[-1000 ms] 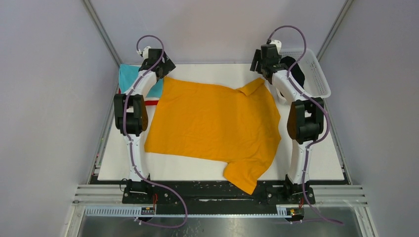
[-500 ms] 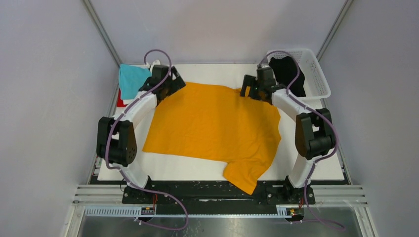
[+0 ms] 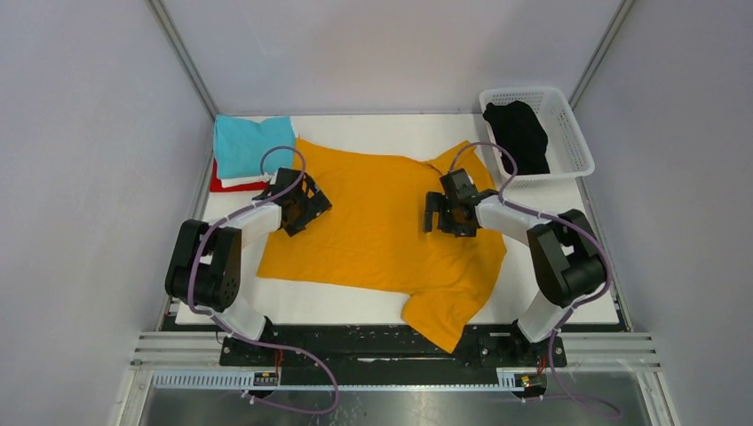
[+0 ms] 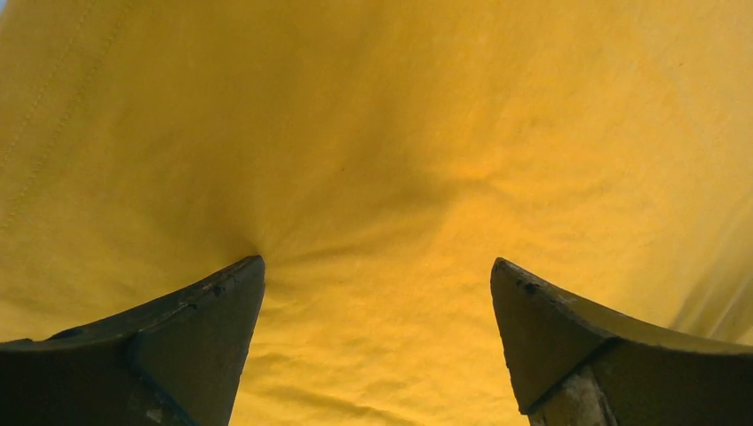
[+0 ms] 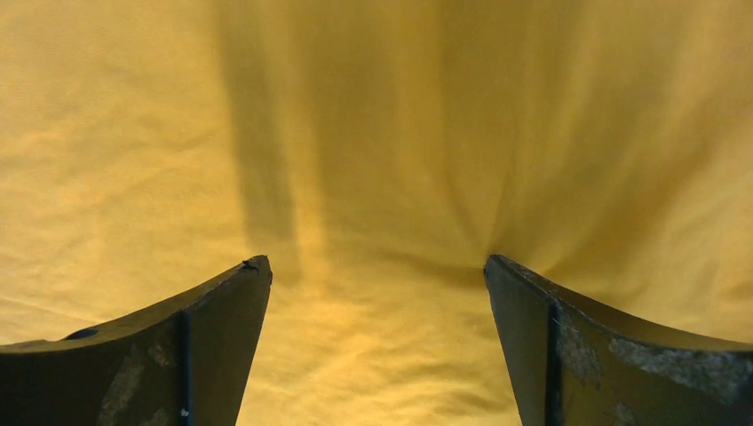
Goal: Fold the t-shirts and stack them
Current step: Flatten out the tshirt
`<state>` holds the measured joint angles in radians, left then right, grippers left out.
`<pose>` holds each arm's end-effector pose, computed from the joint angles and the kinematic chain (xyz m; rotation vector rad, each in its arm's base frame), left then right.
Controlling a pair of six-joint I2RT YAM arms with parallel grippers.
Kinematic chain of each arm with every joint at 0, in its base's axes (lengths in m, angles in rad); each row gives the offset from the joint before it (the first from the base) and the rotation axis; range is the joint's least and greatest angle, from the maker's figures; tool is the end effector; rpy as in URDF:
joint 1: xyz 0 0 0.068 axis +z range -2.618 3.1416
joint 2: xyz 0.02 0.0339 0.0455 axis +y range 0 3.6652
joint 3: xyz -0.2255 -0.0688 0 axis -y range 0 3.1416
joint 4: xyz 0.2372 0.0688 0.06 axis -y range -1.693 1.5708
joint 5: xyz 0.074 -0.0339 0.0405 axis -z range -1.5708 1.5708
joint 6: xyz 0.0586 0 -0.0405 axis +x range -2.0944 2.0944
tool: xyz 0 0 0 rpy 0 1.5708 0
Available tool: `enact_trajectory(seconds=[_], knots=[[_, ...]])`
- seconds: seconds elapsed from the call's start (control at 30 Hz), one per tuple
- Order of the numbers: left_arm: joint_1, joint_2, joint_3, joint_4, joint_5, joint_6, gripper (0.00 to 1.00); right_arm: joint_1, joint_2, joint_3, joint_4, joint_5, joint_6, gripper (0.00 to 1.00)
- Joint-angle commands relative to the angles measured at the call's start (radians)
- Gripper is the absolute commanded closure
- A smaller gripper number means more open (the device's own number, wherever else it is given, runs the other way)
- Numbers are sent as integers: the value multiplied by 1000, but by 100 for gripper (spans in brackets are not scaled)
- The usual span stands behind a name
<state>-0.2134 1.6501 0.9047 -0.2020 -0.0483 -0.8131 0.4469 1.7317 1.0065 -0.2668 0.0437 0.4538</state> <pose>0.3233 -0.0672 0.1139 -0.7732 2.4336 -0.3502 0.3131 0.1472 0.1127 0.0258 2.5874 0.2845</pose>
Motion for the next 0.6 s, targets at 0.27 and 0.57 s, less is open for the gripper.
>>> enact_trajectory(seconds=[0.27, 0.57], knots=[[-33, -340, -333, -206, -29, -73, 1, 57, -275, -356, -107, -39, 136, 1], [-39, -477, -241, -197, -49, -38, 1, 56, -309, -158, -112, 73, 121, 1]])
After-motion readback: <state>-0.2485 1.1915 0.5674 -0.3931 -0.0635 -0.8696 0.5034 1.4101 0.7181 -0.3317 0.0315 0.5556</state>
